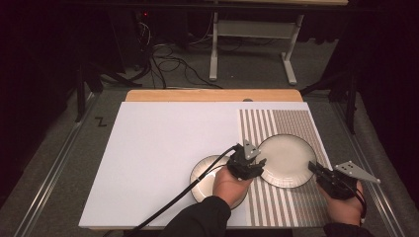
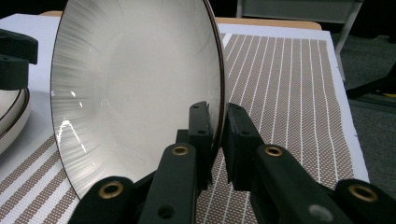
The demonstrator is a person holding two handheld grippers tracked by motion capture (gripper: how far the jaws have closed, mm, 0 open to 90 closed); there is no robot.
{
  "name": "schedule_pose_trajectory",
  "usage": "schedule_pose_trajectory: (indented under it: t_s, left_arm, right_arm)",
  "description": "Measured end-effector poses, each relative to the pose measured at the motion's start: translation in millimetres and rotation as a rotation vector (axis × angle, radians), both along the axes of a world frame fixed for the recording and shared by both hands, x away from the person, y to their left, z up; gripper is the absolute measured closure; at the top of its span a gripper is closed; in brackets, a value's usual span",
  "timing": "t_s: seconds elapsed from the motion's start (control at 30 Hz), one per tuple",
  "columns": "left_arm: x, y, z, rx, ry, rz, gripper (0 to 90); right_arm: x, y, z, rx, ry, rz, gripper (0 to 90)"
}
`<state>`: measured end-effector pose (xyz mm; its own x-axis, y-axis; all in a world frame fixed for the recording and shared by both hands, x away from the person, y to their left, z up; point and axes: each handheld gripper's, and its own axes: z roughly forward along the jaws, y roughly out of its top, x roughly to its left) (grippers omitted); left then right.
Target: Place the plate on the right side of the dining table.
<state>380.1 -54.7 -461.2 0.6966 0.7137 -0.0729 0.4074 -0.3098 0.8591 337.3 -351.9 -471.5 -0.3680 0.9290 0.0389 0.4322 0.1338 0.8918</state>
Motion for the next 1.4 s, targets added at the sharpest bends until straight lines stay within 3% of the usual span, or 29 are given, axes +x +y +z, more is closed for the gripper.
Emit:
schedule_pose_trajectory:
  t_s: [0.23,0.4,0.67,1.0,1.3,1.4]
  left_arm:
    - [-7.4,11.8,-0.6,-0.024,-0.013,-0.035,44.9]
    - [-13.5,21.1,-1.7,-0.038,-0.018,-0.042,37.3]
    - [-25.7,46.9,-1.4,-0.050,-0.032,-0.020,26.2]
    - [-36.0,96.0,-0.1,-0.034,-0.051,0.052,7.4]
    - [-46.6,146.8,0.0,-0.034,-0.056,0.105,1.7]
    - [-52.2,164.4,2.4,-0.025,-0.075,0.124,0.8]
  right_arm:
    - [-1.2,2.8,1.3,-0.016,-0.014,-0.002,83.9]
    - [-1.6,3.4,1.4,-0.021,-0.015,-0.005,83.8]
    - [-1.6,3.7,1.0,-0.024,-0.012,-0.011,83.4]
    - [-1.8,4.0,0.0,-0.023,-0.012,-0.021,83.2]
    - [-0.9,3.0,-1.6,-0.020,-0.001,-0.031,82.6]
    - [-0.9,2.9,-1.8,-0.022,0.000,-0.033,82.4]
